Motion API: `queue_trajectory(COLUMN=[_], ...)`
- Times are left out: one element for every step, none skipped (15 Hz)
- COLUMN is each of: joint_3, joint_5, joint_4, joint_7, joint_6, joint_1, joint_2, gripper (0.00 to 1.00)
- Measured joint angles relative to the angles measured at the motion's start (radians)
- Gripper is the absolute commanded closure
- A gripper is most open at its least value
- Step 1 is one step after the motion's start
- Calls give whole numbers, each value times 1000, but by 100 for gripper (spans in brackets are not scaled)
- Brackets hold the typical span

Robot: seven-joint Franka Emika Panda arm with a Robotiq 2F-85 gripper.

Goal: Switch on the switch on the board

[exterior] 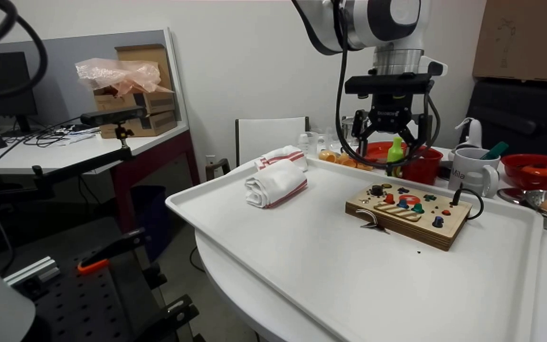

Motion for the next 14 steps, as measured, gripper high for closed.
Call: queue_trajectory(joint_3=[1,2,2,3,3,3,3,3,3,2,2,2,3,3], joint_5=[1,2,3,3,3,3,4,4,3,3,3,3,3,3], joint_4=[12,24,35,44,49,51,51,52,52,50,47,45,45,45], joint_7=[-2,-3,-3,-3,-3,-4,-4,-4,-4,-4,-4,-4,-4,-4], joint_6=[0,0,0,0,0,0,0,0,0,2,1,0,0,0], joint_1=[0,0,0,-1,-1,-2,-2,-3,-3,-2,-2,-1,-1,-1], joint_2=[9,17,24,30,33,34,34,34,34,34,35,37,42,47], gripper=[0,0,0,0,0,0,0,0,0,0,0,0,0,0])
